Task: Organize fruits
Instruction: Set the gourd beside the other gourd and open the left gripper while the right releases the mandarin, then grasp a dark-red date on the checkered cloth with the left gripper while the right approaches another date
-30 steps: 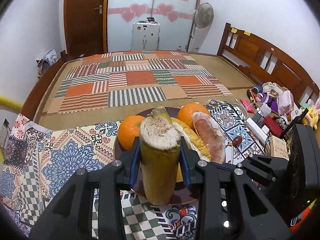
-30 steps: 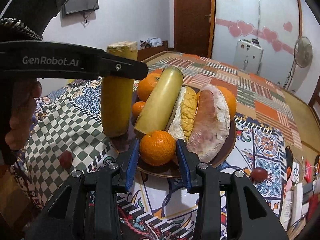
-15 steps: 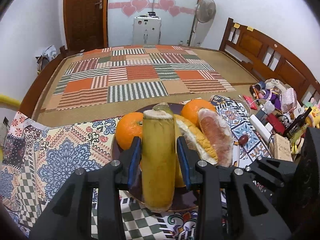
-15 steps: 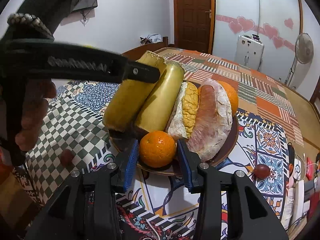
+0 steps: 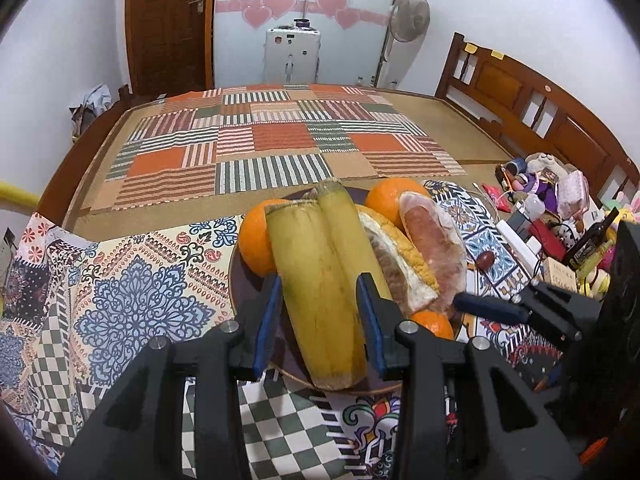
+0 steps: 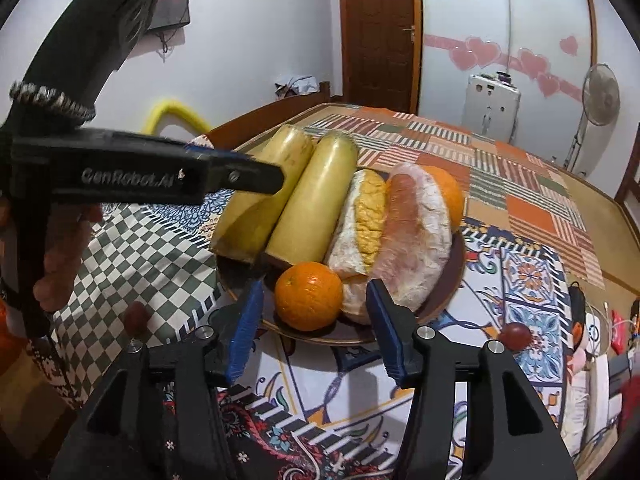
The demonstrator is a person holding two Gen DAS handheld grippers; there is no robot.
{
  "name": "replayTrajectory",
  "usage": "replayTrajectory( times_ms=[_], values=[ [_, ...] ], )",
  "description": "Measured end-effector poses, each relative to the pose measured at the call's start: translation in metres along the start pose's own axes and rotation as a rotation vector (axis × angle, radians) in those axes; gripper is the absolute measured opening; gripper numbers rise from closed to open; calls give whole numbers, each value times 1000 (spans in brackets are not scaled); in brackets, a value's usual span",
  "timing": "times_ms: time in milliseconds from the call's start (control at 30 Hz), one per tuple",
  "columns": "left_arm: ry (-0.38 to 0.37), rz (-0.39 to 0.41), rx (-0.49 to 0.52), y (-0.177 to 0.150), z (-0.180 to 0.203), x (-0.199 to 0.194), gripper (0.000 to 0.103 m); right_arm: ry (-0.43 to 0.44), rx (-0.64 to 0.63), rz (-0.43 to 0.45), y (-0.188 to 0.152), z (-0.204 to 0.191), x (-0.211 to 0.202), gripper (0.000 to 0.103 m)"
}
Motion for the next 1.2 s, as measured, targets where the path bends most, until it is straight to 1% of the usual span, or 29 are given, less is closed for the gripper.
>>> replayTrajectory(
  times_ms=[233, 433, 500, 567, 633, 733, 900, 1067, 1167, 1200],
  values=[
    [9, 9, -7, -10, -4, -17, 39, -38, 16, 20, 0, 3, -26, 51],
    [0, 46, -7, -21, -6, -55, 39, -77, 17, 51, 2, 1, -56, 51],
    [2, 57, -11, -27, -8, -67, 42, -87, 21, 57, 1, 0, -65, 51],
    [9, 71, -15, -34, -9, -77, 52, -97, 27, 64, -1, -1, -76, 52],
    [22, 81, -14, -45, -11, -86, 54, -113, 32, 69, -5, -1, -86, 55],
    [32, 57, -22, -61, -16, -89, 54, -136, 38, 69, -14, -2, -96, 59],
    [30, 18, -37, -90, -24, -89, 54, -163, 59, 27, -35, 4, -102, 60],
    [40, -37, -51, -116, -29, -71, 54, -181, 97, -9, -55, 15, -104, 60],
    [49, -63, -57, -124, -33, -59, 54, -185, 115, -24, -64, 21, -103, 60],
    [40, -76, -64, -126, -34, -55, 54, -186, 117, -29, -67, 22, -103, 60]
  ],
)
Point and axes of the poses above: each gripper's, at about its wrist camera, not at the fingertips, and x roughly the way its jaws point, z to its right, y to its top, the point moved 6 cm from there along x, roughly the way its jaws point, and after that the axes turned 15 degrees about -x, right-handed, at the moved point
